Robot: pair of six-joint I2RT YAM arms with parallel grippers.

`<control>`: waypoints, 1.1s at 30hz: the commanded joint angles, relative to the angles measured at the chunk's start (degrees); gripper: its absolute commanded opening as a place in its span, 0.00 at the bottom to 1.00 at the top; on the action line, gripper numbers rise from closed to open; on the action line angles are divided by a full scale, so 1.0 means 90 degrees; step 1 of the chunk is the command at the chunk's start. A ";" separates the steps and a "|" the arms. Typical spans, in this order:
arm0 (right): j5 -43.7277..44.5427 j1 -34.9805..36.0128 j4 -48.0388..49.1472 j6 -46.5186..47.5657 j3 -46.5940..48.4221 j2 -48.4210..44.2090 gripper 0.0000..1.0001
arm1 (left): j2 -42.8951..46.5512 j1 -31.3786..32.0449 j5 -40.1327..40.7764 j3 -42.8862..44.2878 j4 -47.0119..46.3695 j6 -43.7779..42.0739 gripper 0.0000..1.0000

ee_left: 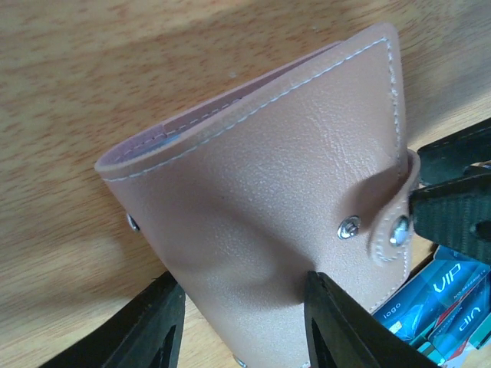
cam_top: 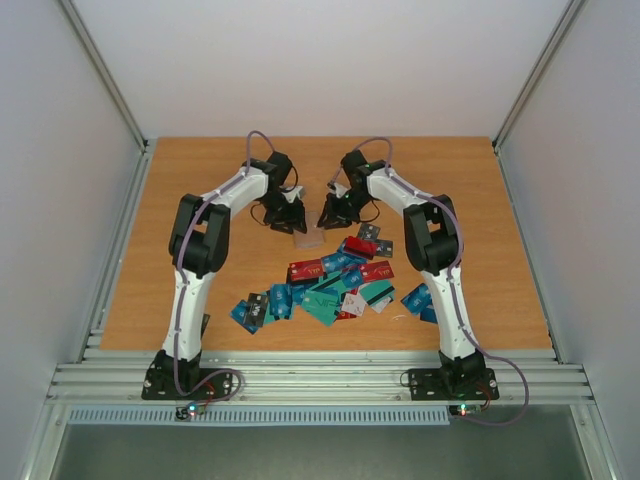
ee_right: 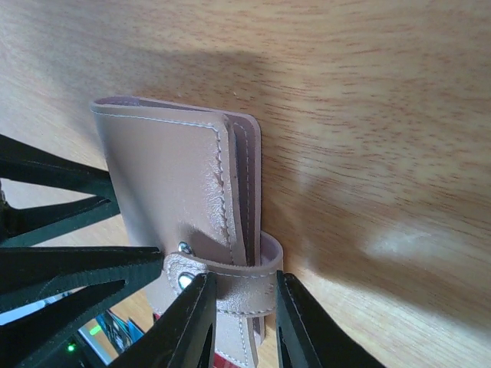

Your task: Put the credit cards into the card holder

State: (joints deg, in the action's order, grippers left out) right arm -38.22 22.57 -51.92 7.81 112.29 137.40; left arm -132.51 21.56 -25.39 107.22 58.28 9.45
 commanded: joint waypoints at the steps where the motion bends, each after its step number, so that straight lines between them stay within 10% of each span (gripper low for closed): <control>1: -0.0118 0.0106 -0.0029 0.0089 0.0226 0.0185 0.23 | -0.0238 0.0046 -0.0059 0.0259 0.0106 -0.0132 0.45; 33: 0.0249 0.0611 -0.0054 -0.0144 0.0564 0.0374 0.25 | -0.0379 0.0090 -0.0319 0.0263 0.0106 -0.0074 0.43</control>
State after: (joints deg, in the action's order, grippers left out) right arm -35.90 25.10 -52.36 6.09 115.11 138.87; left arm -133.27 21.52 -25.50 108.18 59.40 9.39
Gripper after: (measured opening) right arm 0.243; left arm 0.427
